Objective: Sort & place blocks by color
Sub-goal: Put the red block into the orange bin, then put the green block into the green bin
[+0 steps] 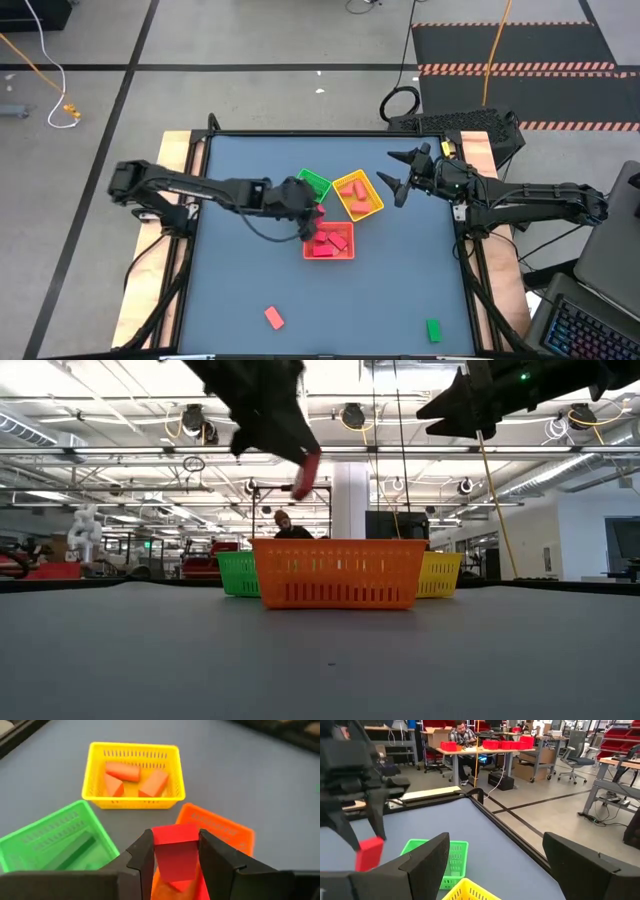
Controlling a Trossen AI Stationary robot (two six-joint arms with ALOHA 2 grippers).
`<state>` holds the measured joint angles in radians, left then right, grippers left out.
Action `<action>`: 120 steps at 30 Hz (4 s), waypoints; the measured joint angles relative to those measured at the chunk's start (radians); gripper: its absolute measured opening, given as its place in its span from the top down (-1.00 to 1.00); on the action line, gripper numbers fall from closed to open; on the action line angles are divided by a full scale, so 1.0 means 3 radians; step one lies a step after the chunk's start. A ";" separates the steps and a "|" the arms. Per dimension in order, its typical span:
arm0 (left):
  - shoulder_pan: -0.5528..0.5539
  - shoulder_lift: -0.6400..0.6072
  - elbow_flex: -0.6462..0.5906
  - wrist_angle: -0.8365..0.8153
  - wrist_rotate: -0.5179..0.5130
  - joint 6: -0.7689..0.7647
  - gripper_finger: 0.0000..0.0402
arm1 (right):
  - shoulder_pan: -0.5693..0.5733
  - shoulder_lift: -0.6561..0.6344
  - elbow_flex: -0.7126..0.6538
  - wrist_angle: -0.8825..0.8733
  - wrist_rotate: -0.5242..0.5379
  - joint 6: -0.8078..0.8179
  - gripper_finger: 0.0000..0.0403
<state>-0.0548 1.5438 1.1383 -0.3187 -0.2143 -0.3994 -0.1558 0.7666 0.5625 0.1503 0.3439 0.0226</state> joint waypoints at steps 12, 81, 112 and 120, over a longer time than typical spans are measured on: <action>0.0000 0.0925 0.0733 -0.0198 0.0248 0.0611 0.33 | 0.0000 -0.0032 0.0000 -0.0016 0.0008 -0.0029 -0.55; 0.0680 -0.0733 -0.1839 0.3716 0.1209 0.1102 0.11 | 0.0101 0.0479 0.0001 -0.0053 -0.0675 0.0419 -0.55; 0.1527 -0.1725 -0.2571 0.4037 0.1899 0.0888 0.11 | 0.1972 0.2654 0.2341 -0.4467 -0.2572 0.4571 -0.55; 0.1654 -0.2075 -0.2571 0.4035 0.1895 0.1014 0.11 | 0.2471 0.2921 0.2270 -0.3730 -0.2751 0.6059 -0.55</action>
<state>0.4413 0.9212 0.3672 0.8917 0.3543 -0.0951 0.5855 1.6428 1.2434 -0.9688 -0.4813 1.8402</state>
